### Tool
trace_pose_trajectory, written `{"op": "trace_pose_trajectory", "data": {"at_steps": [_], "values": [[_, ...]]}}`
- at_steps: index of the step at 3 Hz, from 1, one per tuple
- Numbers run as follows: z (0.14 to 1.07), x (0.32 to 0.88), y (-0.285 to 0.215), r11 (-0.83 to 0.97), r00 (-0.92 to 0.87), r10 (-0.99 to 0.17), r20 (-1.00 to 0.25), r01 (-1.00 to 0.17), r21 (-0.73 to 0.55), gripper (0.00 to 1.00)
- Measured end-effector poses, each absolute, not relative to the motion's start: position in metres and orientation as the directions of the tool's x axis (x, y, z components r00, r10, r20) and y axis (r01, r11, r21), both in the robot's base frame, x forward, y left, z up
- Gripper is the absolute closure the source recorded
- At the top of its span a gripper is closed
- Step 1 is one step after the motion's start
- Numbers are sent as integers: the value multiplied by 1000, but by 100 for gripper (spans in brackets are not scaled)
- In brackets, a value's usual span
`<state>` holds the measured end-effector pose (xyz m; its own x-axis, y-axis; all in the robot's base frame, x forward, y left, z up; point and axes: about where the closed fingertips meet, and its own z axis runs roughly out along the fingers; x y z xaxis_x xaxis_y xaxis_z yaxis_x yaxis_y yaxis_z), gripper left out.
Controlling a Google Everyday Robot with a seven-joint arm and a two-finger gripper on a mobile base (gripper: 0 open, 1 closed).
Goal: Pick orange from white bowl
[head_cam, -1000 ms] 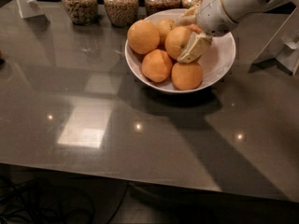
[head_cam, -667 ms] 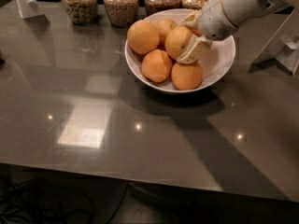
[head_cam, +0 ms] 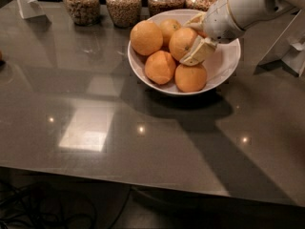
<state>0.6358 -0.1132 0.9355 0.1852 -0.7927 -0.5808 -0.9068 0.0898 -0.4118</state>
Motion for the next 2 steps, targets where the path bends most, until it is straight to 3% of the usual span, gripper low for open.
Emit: {"op": "trace_pose_trajectory", "data": {"at_steps": [2], "values": [[972, 611, -133, 214, 128, -696, -707, -903, -374, 100]]}}
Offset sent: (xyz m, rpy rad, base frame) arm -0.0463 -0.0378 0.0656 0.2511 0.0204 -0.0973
